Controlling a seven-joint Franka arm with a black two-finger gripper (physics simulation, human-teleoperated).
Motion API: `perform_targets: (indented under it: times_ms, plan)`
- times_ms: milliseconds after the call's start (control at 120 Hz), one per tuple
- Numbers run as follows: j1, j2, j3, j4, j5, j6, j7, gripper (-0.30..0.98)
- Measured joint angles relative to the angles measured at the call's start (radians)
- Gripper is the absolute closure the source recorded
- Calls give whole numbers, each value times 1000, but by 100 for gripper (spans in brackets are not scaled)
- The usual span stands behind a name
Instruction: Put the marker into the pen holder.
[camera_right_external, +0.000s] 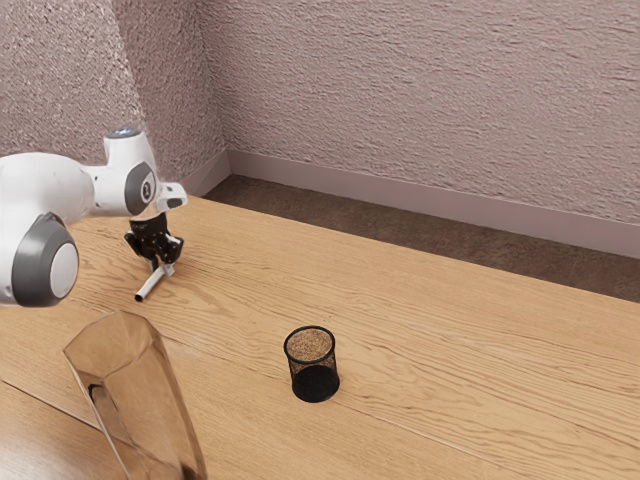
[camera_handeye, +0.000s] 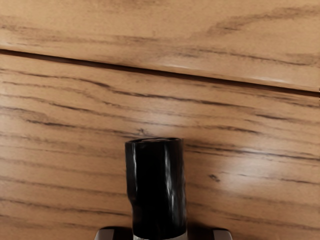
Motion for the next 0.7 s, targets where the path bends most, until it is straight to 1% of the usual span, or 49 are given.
perform_targets:
  times_ms: [25,67,125,275,358,533,633,700]
  plan:
    - [0,-1,0,0,1,0,-1,56]
    - [0,-9,-3,-1,3,1,-4,65]
    - [-5,-37,-10,-2,4,0,-5,71]
    - [-15,-76,-19,-14,11,1,-10,76]
    - [-51,-128,-24,-35,23,1,-13,77]
    - [-181,-316,-24,-205,38,7,-27,79]
    - [-223,-450,-25,-336,42,25,-41,79]
    - [-248,-512,-26,-396,44,41,-50,79]
